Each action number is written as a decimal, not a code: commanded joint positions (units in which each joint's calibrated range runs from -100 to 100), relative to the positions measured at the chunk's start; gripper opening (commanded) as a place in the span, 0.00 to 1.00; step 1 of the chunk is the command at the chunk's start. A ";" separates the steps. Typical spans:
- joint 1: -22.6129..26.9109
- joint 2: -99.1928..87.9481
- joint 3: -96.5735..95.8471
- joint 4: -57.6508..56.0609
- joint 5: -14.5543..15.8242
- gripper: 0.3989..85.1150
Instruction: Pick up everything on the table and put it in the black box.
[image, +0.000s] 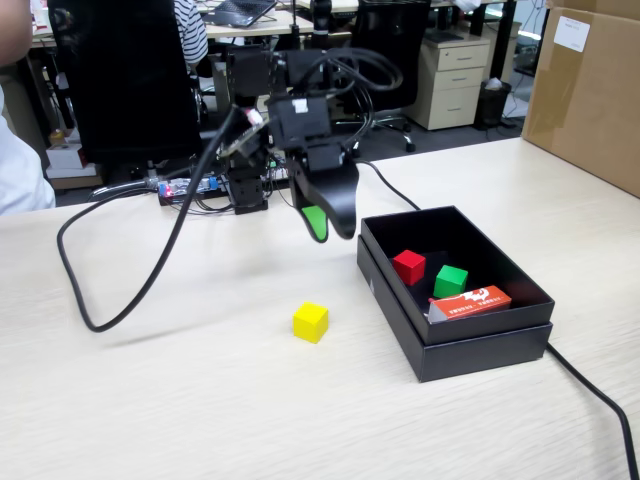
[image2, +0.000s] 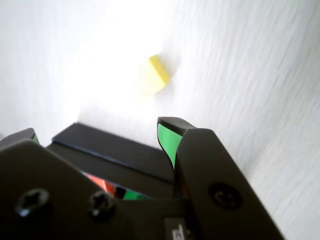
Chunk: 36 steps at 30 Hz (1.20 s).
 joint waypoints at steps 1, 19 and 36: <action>-0.73 -0.70 0.38 0.00 -0.78 0.56; -2.00 17.20 3.01 0.17 -1.12 0.57; -1.27 27.88 10.99 0.60 -2.93 0.52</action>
